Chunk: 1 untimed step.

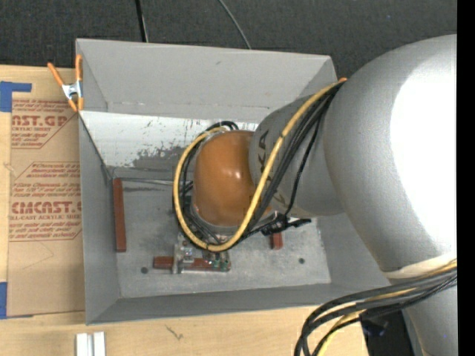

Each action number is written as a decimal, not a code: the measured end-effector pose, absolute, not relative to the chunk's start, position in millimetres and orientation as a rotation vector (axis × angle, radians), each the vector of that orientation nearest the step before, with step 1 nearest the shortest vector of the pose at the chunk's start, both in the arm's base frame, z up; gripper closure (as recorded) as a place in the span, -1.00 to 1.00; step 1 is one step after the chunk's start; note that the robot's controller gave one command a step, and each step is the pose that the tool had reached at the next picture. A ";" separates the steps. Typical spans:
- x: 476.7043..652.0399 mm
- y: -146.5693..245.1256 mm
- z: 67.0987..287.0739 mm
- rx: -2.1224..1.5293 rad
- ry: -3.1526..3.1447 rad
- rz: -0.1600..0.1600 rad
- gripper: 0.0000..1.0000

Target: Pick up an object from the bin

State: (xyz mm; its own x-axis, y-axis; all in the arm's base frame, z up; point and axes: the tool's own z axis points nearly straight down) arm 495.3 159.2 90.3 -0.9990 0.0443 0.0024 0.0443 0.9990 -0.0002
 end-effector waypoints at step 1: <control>483.4 157.9 108.8 -0.068 -3.138 0.000 1.00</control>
Offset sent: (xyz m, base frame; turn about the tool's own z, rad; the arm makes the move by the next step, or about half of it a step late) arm 0.0137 0.0067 0.1174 -0.0007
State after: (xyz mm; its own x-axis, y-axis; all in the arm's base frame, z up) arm 483.4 157.9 108.8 -0.9991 0.0430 0.0029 0.0430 0.9991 0.0001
